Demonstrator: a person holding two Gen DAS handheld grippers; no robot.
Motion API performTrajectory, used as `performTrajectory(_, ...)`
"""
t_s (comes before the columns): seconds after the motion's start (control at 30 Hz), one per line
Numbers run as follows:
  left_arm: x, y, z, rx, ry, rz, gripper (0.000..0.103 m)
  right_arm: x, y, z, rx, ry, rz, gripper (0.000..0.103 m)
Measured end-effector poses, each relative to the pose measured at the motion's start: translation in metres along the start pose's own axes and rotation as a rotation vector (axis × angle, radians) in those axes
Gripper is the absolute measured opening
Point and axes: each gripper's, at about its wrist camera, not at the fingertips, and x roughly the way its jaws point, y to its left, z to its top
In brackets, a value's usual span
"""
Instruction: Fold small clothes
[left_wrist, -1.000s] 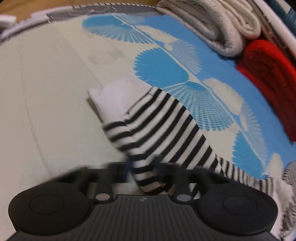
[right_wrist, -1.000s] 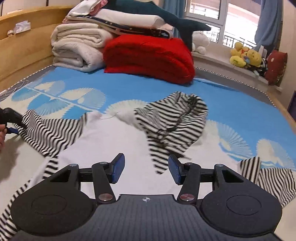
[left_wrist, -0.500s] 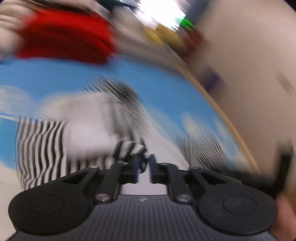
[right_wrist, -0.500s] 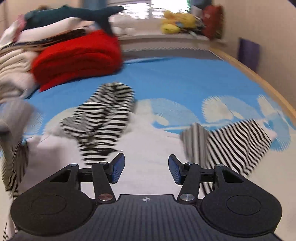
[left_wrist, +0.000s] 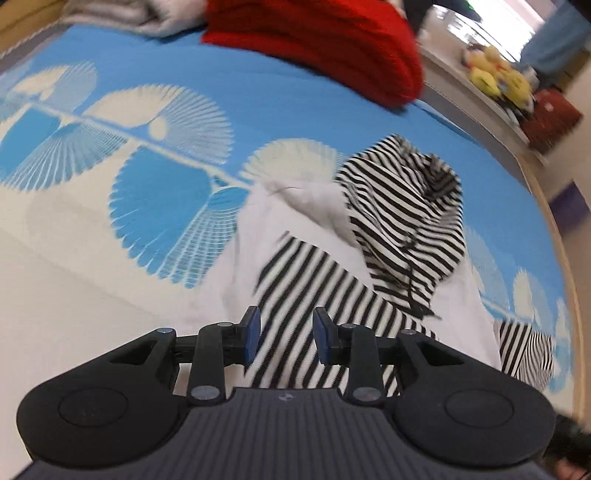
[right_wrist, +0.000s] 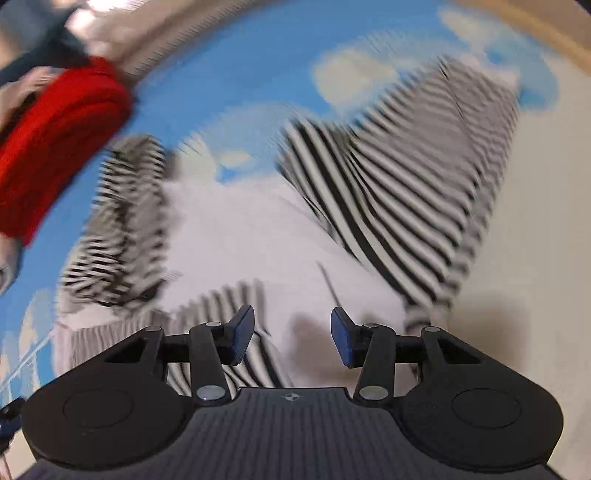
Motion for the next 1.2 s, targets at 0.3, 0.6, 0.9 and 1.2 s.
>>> performTrajectory(0.3,0.002,0.017,0.014,-0.033,0.001,0.006,0.034,0.027,0.006,-0.013,-0.02,0.059,-0.015,0.0)
performTrajectory(0.6,0.009,0.011,0.005,0.028,0.031,0.0,0.034,-0.037,0.018,0.008,-0.096,-0.28,0.042,0.0)
performTrajectory(0.9,0.018,0.008,0.001,0.027,0.065,-0.01,0.034,0.028,-0.004,0.004,-0.104,0.036,0.037,0.043)
performTrajectory(1.2,0.025,0.007,0.001,0.033,0.075,-0.001,0.034,0.015,0.013,-0.01,-0.251,-0.038,0.065,0.004)
